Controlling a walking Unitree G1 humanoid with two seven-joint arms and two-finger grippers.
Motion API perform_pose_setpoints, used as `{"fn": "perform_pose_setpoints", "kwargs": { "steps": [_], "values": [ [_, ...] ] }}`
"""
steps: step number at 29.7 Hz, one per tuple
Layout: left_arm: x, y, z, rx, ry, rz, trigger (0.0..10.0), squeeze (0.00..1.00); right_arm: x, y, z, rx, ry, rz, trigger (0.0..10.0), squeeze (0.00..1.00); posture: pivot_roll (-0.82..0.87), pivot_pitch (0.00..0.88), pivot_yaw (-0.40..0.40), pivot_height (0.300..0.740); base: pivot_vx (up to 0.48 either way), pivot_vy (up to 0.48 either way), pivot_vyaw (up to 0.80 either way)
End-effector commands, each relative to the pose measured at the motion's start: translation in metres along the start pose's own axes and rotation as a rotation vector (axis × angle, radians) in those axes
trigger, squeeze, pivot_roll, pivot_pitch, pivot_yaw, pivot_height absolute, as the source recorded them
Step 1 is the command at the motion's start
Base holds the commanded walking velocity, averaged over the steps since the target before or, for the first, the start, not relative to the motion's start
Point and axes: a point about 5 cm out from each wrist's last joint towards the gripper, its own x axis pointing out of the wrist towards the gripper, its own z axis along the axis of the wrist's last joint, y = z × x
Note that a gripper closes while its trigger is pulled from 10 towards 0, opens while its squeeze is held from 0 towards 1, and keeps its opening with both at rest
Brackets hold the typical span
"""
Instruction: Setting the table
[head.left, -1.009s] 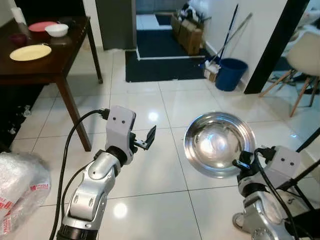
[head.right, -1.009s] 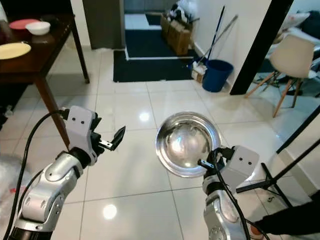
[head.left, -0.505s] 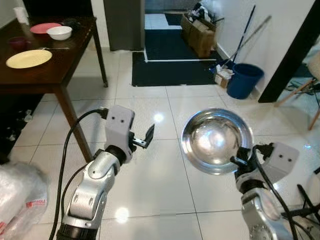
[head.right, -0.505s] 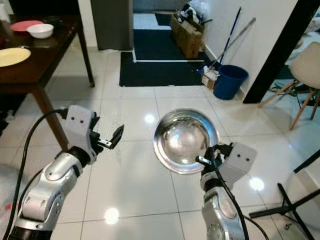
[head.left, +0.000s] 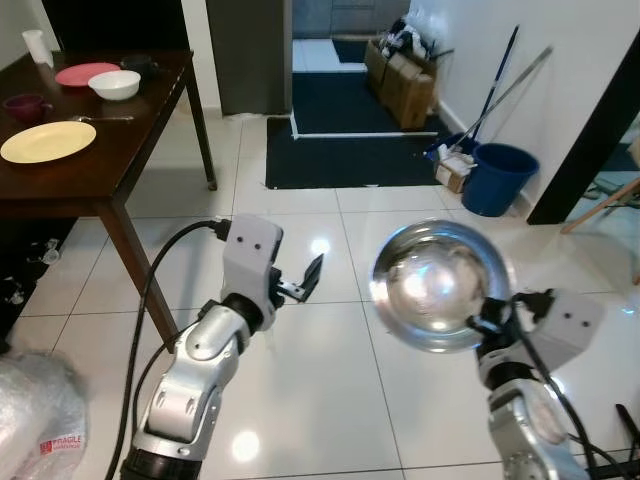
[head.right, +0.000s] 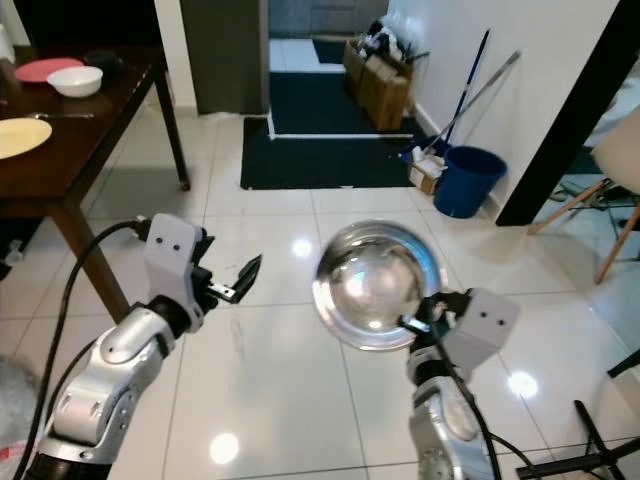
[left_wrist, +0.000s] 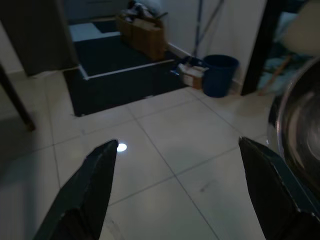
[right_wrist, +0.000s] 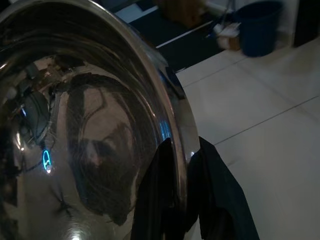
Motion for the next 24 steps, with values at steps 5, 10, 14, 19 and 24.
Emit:
{"fn": "perform_pose_setpoints", "kwargs": {
  "steps": [5, 10, 14, 19, 24],
  "values": [
    [-0.006, -0.006, -0.020, -0.001, 0.064, 0.031, 10.0, 0.00, -0.006, -0.002, 0.005, 0.099, -0.032, 0.043, 10.0, 0.00, -0.01, 0.132, 0.076, 0.740, 0.480, 0.000, 0.00],
    [-0.010, -0.004, -0.029, 0.004, 0.091, 0.085, 10.0, 0.00, -0.010, 0.005, 0.007, 0.121, -0.033, 0.130, 10.0, 0.00, -0.01, 0.136, 0.075, 0.740, 0.480, 0.000, 0.00],
    [-0.011, -0.002, -0.031, 0.004, 0.094, 0.099, 10.0, 0.00, -0.014, 0.009, 0.005, 0.075, -0.001, 0.230, 10.0, 0.00, -0.01, 0.138, 0.075, 0.740, 0.480, 0.000, 0.00],
    [-0.011, -0.001, -0.031, 0.007, 0.093, 0.105, 10.0, 0.00, -0.017, 0.015, 0.008, 0.047, 0.022, 0.372, 10.0, 0.00, -0.01, 0.139, 0.076, 0.740, 0.480, 0.000, 0.00],
    [-0.011, 0.002, -0.030, 0.010, 0.091, 0.114, 10.0, 0.00, -0.020, 0.017, 0.019, -0.016, 0.019, 0.495, 10.0, 0.00, -0.01, 0.140, 0.075, 0.740, 0.480, 0.000, 0.00]
  ]
}}
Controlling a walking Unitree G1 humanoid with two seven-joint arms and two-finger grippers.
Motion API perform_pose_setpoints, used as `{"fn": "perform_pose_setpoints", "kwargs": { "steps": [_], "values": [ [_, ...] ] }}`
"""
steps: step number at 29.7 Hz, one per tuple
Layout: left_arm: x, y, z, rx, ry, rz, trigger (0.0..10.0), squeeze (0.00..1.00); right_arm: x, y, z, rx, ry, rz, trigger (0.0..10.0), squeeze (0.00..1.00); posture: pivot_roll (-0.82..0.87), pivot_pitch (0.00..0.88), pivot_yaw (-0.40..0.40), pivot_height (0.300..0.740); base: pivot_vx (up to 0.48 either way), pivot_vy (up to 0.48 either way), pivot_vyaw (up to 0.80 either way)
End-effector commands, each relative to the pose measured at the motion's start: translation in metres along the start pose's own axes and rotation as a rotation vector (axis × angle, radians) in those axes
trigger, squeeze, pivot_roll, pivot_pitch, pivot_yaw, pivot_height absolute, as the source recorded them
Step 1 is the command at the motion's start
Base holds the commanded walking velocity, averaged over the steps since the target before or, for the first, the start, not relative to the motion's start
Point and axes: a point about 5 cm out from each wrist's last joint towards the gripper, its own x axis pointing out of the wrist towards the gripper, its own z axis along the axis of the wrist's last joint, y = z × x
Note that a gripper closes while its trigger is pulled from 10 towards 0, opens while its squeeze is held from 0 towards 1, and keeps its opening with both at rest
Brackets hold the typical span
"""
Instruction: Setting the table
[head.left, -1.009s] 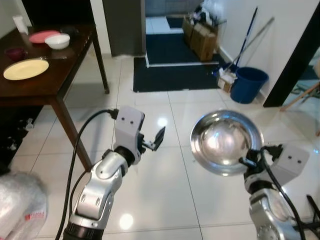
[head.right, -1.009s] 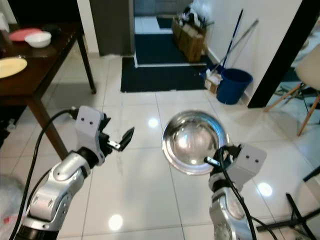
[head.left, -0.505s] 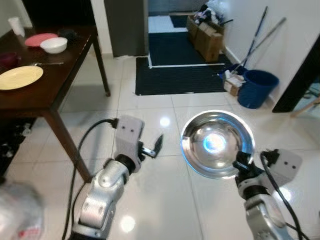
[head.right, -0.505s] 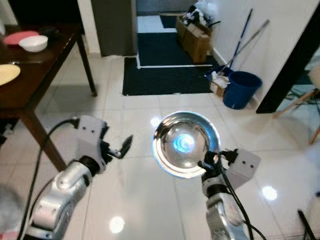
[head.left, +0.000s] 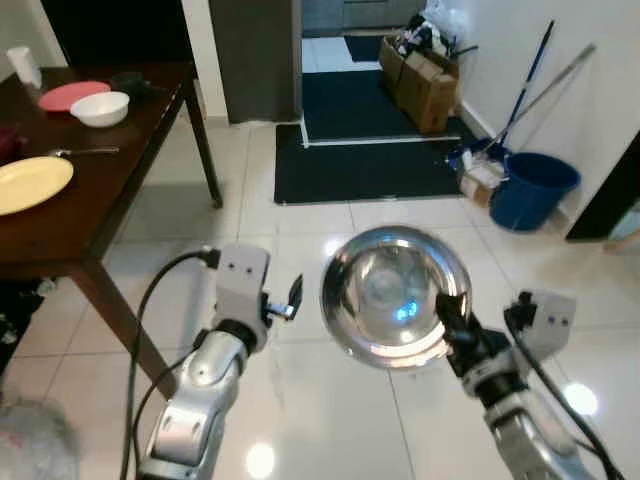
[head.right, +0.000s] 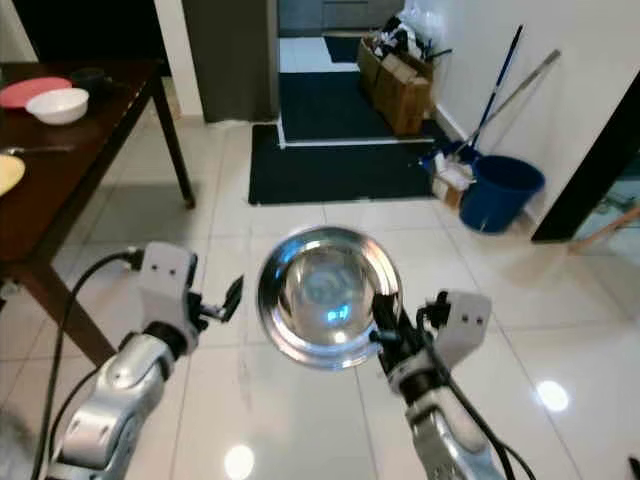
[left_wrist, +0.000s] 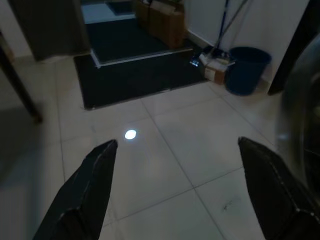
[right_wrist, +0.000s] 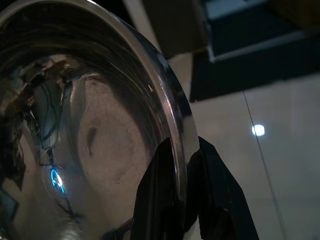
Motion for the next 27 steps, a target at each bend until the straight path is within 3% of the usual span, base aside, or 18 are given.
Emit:
{"fn": "perform_pose_setpoints", "kwargs": {
  "steps": [1, 7, 27],
  "values": [
    [-0.004, 0.010, -0.006, 0.016, 0.024, 0.038, 10.0, 0.00, -0.001, 0.011, 0.007, 0.008, -0.028, 0.084, 10.0, 0.00, -0.01, 0.140, 0.075, 0.740, 0.480, 0.000, 0.00],
    [-0.004, 0.013, -0.006, 0.015, 0.020, 0.048, 10.0, 0.00, -0.009, 0.000, 0.020, -0.087, -0.036, 0.091, 10.0, 0.00, -0.02, 0.143, 0.075, 0.740, 0.480, 0.000, 0.00],
    [0.000, 0.008, -0.005, 0.007, 0.014, 0.014, 10.0, 0.00, -0.015, -0.008, 0.016, -0.086, -0.026, 0.039, 10.0, 0.00, -0.03, 0.147, 0.089, 0.740, 0.480, 0.000, 0.00]
  ]
}}
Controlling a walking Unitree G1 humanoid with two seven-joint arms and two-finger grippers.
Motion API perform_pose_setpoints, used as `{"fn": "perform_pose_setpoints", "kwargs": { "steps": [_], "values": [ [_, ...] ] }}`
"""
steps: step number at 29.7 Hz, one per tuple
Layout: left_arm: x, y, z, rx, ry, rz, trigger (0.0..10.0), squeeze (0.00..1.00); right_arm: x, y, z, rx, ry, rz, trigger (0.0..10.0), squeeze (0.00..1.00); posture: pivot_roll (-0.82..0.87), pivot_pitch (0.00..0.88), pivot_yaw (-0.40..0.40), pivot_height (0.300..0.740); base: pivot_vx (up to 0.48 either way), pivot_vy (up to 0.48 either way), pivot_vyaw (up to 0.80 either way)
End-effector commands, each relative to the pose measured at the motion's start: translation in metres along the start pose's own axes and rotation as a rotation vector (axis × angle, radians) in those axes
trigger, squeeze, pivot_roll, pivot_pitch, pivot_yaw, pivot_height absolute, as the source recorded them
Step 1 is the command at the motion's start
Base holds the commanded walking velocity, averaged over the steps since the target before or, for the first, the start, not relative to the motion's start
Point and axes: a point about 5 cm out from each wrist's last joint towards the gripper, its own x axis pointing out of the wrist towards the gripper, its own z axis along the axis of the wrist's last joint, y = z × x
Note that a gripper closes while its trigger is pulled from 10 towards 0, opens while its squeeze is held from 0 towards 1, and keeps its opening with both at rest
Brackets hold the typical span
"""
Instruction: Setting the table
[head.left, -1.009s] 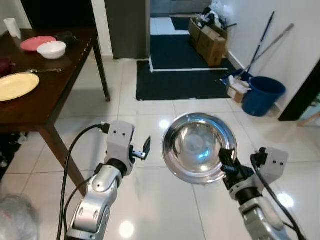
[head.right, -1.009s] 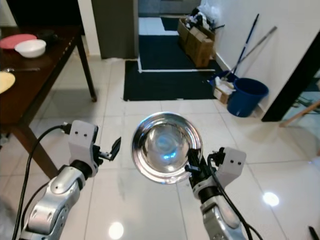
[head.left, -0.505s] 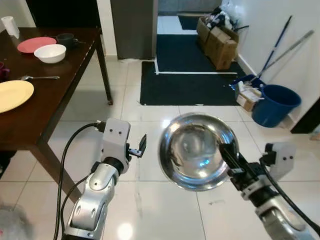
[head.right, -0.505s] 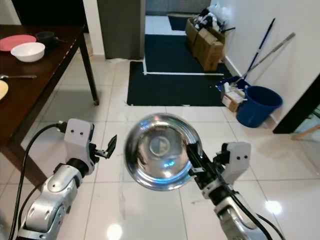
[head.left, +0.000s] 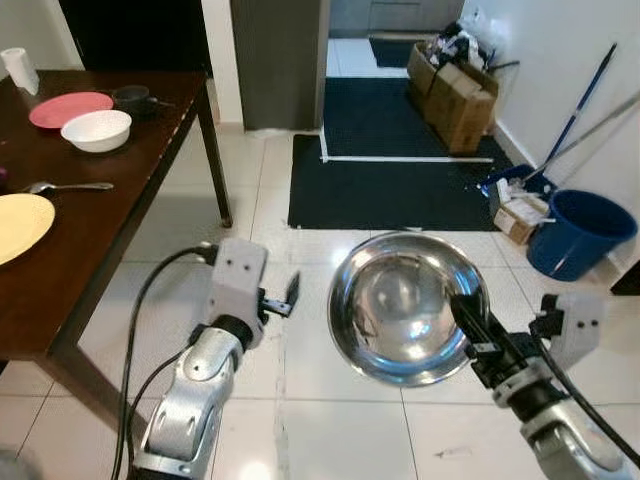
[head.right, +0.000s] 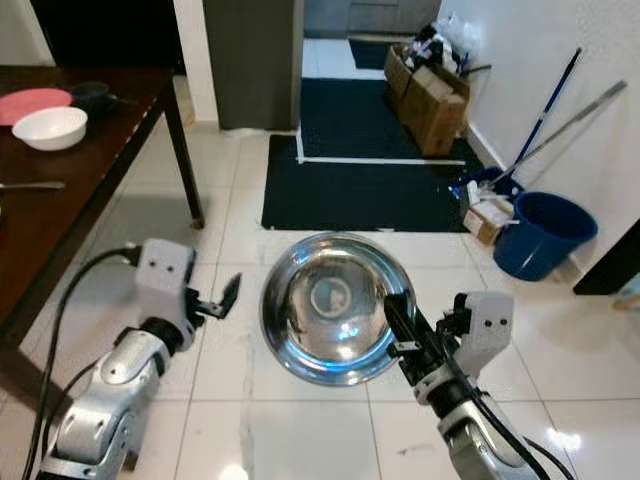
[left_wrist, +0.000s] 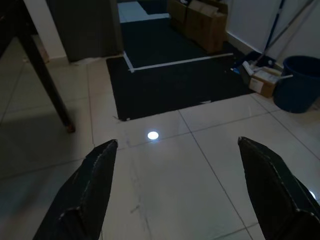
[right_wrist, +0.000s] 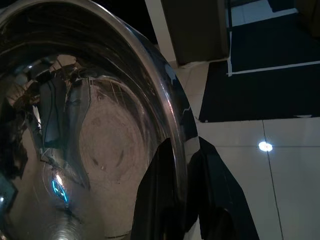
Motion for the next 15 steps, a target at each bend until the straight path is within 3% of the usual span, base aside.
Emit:
{"fn": "perform_pose_setpoints", "kwargs": {
  "steps": [1, 15],
  "values": [
    [-0.0006, -0.0033, -0.0044, 0.004, 0.017, -0.014, 10.0, 0.00, -0.0011, -0.0015, 0.0017, 0.003, -0.015, -0.011, 10.0, 0.00, -0.03, 0.147, 0.089, 0.740, 0.480, 0.000, 0.00],
    [-0.0004, -0.0035, -0.0047, 0.005, 0.015, -0.015, 10.0, 0.00, 0.0015, 0.0026, -0.0009, 0.019, -0.016, -0.002, 10.0, 0.00, -0.02, 0.139, 0.087, 0.740, 0.480, 0.000, 0.00]
  ]
}}
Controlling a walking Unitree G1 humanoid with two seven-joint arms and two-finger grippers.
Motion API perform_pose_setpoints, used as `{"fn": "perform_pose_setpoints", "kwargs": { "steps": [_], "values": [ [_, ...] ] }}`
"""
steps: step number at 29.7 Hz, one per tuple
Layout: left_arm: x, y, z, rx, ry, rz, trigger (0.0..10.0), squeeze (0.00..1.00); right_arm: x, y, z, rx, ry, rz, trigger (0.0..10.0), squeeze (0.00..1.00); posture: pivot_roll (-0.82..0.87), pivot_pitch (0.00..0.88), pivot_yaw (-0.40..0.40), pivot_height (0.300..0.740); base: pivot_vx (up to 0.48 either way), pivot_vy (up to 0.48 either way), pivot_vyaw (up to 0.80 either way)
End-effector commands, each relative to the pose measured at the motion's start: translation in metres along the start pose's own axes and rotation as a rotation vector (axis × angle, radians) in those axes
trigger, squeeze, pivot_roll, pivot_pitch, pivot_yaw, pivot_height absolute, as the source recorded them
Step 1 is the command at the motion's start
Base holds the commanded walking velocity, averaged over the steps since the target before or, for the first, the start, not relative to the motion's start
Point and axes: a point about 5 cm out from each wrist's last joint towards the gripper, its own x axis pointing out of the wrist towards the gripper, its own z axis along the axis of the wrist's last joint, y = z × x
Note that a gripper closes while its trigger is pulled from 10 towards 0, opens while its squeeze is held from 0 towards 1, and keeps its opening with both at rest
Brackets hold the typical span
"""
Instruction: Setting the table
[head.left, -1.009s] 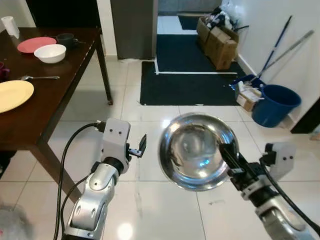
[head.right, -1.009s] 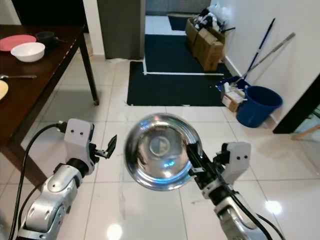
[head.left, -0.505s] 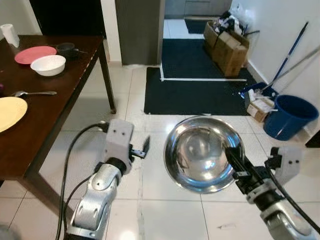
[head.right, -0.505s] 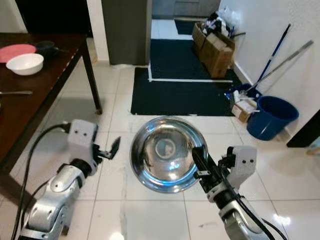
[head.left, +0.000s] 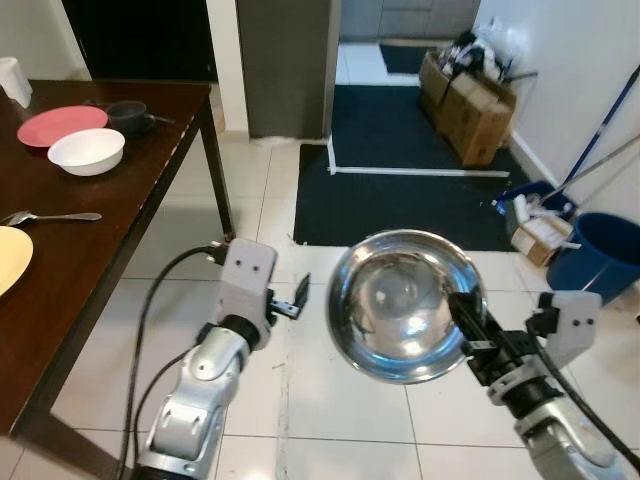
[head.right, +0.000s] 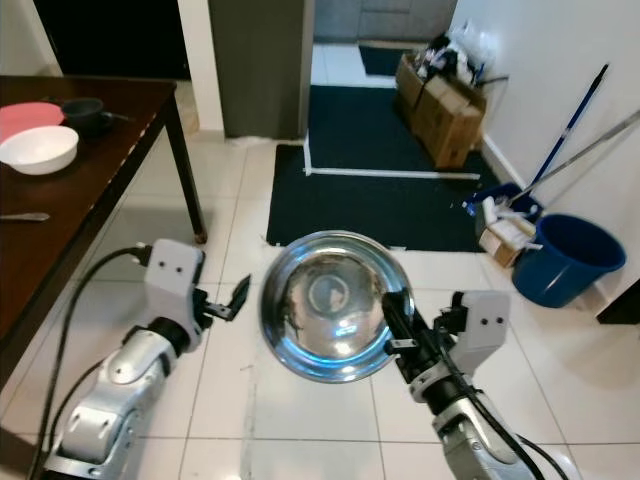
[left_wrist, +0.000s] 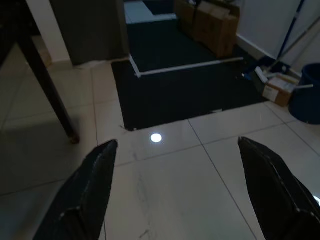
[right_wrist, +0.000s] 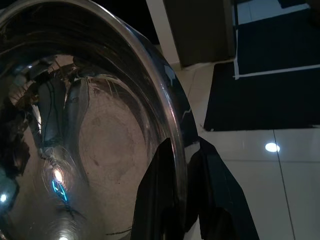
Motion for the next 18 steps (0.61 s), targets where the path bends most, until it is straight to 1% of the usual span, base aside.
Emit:
{"fn": "perform_pose_setpoints", "kwargs": {
  "steps": [1, 18],
  "values": [
    [-0.0010, -0.0045, -0.0044, 0.002, 0.016, -0.014, 10.0, 0.00, -0.0020, -0.0020, 0.0024, -0.001, -0.015, -0.005, 10.0, 0.00, -0.02, 0.139, 0.087, 0.740, 0.480, 0.000, 0.00],
    [-0.0008, -0.0047, -0.0047, 0.006, 0.015, -0.017, 10.0, 0.00, -0.0002, -0.0003, 0.0014, 0.003, -0.014, 0.006, 10.0, 0.00, -0.02, 0.133, 0.087, 0.740, 0.480, 0.000, 0.00]
  ]
}}
